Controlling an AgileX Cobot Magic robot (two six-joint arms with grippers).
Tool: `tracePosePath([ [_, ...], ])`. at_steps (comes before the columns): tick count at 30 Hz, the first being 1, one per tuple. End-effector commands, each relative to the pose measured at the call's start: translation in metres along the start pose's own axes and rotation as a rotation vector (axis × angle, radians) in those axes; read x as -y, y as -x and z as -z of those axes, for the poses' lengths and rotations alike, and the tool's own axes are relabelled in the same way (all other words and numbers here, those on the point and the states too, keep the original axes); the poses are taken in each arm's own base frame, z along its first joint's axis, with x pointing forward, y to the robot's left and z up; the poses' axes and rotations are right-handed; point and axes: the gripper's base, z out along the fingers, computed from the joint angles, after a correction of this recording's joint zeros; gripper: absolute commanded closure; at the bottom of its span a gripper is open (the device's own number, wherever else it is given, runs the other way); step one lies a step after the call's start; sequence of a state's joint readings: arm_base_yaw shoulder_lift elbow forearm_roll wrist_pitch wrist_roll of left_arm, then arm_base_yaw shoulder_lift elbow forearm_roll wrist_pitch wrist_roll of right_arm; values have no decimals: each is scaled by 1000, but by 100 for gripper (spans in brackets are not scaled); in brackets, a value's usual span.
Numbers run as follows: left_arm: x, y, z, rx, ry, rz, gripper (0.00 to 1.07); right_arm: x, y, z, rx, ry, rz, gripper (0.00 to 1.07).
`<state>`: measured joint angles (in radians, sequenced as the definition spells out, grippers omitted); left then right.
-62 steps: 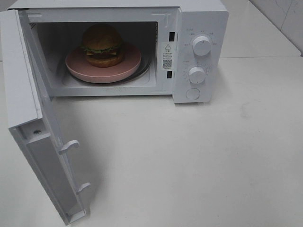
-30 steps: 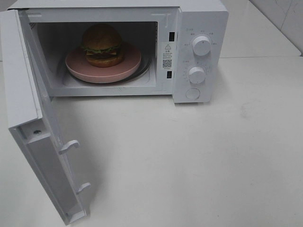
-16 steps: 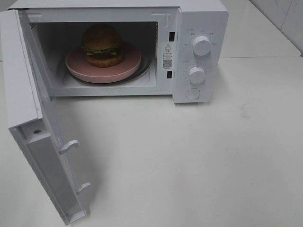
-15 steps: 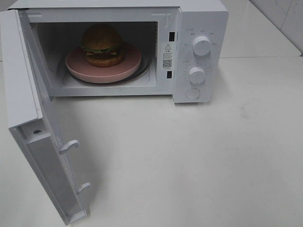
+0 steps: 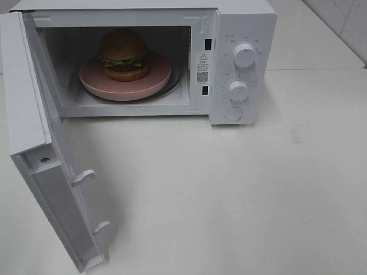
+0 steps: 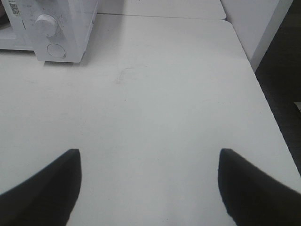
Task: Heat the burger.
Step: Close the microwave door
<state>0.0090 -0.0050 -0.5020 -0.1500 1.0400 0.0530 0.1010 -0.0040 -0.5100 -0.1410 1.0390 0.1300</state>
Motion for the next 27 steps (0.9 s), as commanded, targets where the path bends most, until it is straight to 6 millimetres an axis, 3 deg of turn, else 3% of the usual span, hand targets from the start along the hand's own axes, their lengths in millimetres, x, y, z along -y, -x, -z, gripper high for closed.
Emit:
tracePosePath([
  [1, 0, -2, 2, 21, 1, 5, 7, 1, -3, 3, 22, -4, -9, 32],
  [23, 0, -2, 2, 20, 7, 4, 7, 1, -3, 3, 22, -4, -9, 32],
  [27, 0, 6, 6, 60, 9, 3, 14, 1, -3, 3, 22, -4, -10, 32],
])
